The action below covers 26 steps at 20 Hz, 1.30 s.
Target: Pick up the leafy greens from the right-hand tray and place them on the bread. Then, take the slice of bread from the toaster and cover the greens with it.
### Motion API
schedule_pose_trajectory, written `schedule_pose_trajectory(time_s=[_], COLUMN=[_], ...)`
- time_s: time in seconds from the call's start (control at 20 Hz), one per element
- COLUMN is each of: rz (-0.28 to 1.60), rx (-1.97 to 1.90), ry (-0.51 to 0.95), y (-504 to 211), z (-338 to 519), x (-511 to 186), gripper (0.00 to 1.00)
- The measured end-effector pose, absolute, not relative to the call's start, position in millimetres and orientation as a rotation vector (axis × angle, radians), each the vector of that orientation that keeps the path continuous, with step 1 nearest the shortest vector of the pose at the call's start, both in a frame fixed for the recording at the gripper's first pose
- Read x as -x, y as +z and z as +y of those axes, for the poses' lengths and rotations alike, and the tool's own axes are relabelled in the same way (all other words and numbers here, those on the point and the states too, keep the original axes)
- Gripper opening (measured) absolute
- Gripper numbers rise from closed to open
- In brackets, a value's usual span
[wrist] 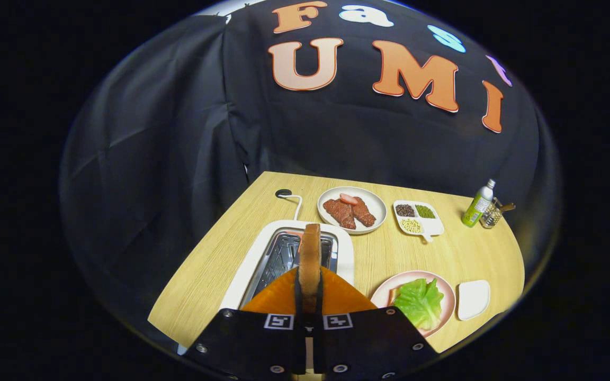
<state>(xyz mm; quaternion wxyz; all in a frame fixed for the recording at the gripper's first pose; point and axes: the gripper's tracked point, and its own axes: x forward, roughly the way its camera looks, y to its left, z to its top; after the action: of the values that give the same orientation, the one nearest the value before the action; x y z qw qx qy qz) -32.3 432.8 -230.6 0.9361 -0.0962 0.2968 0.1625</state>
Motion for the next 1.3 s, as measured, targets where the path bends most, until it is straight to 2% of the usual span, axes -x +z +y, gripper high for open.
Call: schedule_pose_trajectory(time_s=[0.7, 1.3], rz=[0.498, 0.509], rx=[0.089, 0.081], ry=[0.373, 0.318], y=[-143, -159], z=[417, 333], x=[32, 20], gripper=[0.06, 0.06])
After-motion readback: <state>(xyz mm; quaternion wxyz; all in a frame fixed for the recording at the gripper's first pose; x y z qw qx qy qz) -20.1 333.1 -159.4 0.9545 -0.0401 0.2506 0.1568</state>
